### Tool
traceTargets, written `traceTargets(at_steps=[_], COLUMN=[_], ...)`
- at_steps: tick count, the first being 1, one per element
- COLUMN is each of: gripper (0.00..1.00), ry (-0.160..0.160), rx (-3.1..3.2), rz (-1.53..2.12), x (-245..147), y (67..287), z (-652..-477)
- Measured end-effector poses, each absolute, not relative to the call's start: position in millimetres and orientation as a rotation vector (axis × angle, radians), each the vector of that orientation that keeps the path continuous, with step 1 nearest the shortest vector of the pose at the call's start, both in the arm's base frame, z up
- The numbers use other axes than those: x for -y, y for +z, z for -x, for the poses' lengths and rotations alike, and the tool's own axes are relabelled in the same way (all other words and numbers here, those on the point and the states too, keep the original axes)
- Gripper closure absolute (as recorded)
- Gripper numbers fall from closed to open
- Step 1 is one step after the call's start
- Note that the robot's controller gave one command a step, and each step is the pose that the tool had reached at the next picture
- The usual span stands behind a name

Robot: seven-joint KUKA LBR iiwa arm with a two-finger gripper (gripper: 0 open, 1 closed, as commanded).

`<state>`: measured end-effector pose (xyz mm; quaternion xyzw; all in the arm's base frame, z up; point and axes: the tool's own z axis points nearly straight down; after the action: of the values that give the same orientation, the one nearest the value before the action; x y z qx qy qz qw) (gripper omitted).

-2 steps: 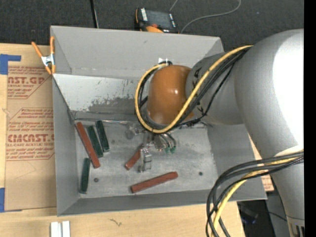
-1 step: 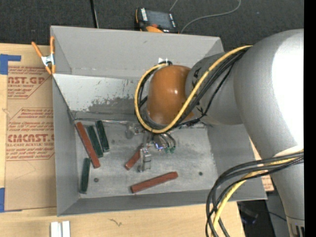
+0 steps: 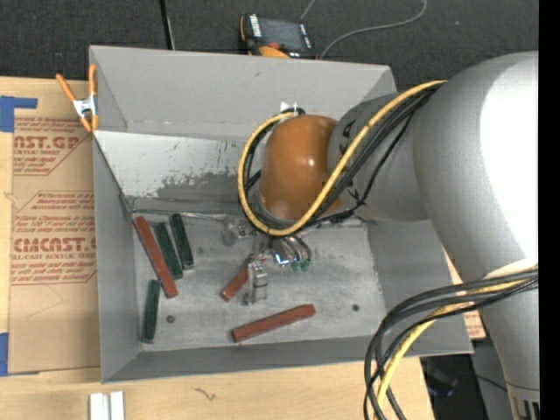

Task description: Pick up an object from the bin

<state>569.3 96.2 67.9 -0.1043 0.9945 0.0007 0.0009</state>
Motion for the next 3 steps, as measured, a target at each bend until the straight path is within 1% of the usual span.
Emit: traceTargets(at_steps=[2,3], gripper=[0.00,1.00], ry=[0.003,0.003], rx=[-3.122,-3.122], rz=[0.326,0.326], x=[-97.3,-97.5], y=[68.0,68.6], z=[-570.0,-570.3])
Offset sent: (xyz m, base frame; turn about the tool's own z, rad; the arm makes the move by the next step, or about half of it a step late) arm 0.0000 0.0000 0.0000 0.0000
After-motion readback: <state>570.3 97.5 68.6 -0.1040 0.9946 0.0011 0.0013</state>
